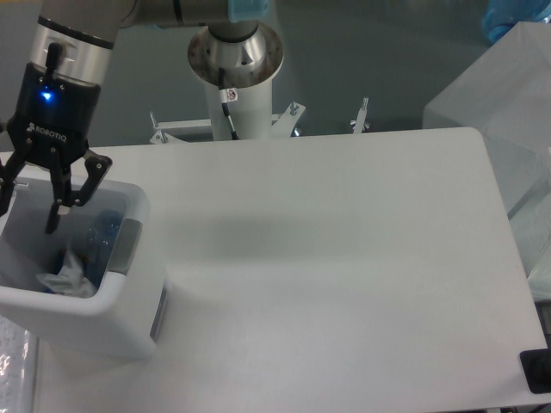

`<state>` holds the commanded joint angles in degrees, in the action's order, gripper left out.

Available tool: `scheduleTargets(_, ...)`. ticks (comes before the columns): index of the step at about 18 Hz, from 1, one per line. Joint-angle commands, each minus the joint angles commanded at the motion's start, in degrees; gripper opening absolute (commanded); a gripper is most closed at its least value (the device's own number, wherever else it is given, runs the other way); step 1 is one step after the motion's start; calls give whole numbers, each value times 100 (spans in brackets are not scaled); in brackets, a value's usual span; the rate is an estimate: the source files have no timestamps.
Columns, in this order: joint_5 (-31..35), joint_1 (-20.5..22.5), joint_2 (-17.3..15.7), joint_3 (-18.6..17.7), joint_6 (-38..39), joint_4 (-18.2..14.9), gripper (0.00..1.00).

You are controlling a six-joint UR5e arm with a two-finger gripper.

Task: Place the trash in the trash can

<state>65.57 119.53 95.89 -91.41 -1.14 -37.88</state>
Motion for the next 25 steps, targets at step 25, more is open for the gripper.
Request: scheduleTargets(25,851,2637,-114,-281,-4795,-386,100)
